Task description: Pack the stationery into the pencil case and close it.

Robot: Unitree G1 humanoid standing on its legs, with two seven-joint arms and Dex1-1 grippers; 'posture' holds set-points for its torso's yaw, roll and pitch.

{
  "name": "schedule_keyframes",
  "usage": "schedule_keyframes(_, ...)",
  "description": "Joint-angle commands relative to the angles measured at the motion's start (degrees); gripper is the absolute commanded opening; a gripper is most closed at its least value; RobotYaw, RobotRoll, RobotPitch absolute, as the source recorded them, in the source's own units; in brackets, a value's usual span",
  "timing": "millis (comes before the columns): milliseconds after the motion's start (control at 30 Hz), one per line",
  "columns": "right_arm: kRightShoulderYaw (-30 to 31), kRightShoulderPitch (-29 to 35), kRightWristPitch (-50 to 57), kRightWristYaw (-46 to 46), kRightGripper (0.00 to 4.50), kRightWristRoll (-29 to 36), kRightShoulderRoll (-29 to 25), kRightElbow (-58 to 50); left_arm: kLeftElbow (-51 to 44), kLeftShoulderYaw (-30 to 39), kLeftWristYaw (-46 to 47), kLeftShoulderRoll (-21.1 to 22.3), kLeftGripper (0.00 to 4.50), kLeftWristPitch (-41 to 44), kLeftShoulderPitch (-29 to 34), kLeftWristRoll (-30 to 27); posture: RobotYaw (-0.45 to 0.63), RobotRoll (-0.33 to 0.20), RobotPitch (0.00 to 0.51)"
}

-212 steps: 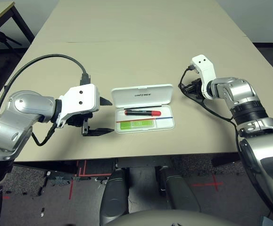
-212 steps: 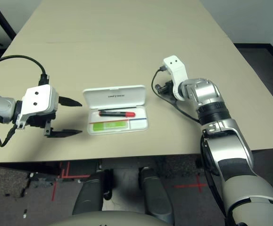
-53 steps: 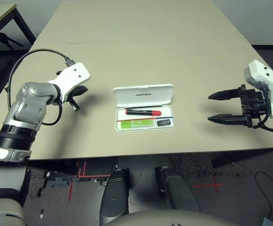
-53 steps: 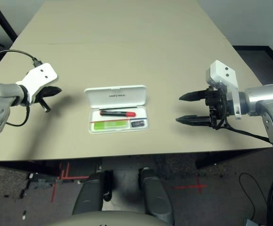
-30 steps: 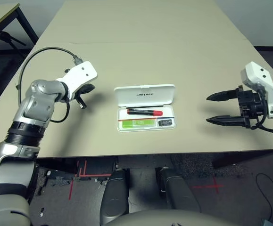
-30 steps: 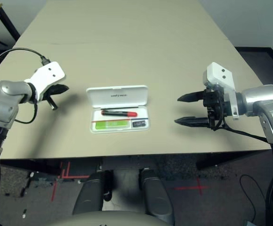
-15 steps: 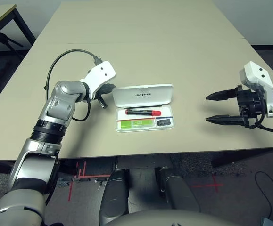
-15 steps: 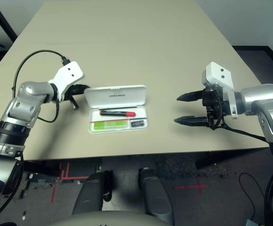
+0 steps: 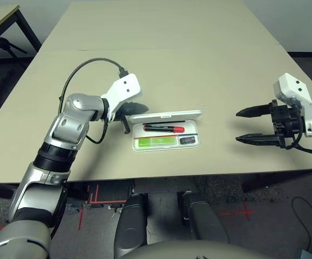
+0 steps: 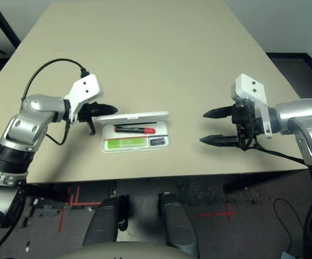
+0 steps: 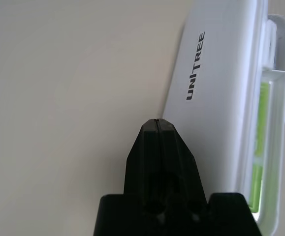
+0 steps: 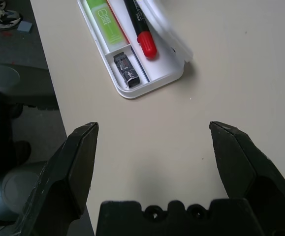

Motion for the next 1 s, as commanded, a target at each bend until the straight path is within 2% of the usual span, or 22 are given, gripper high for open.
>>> schedule_keyframes(33,0.8,0.2,-0.6,-0.1,4.50,-0.8,-0.5,-0.2,-2.2,-3.1,-0.7,0.1,0.03,-0.3,1.5,0.1,-0.10,0.000,0.136)
schedule_keyframes(333,1.3,0.3,-0.7,-0.2,4.50,-1.9,-0.1,-0.3,-4.5,-7.5,-1.8,-0.8,0.03,-1.4,2.5,-0.2,-0.10,0.000,0.140)
schedule_keyframes(1000,2.6,0.3,-1.3,-0.8,4.50,-2.5,0.1,-0.2,-3.5,-13.1,-3.2,1.7,0.03,-4.3,5.5,2.9,-0.10,0.000,0.144)
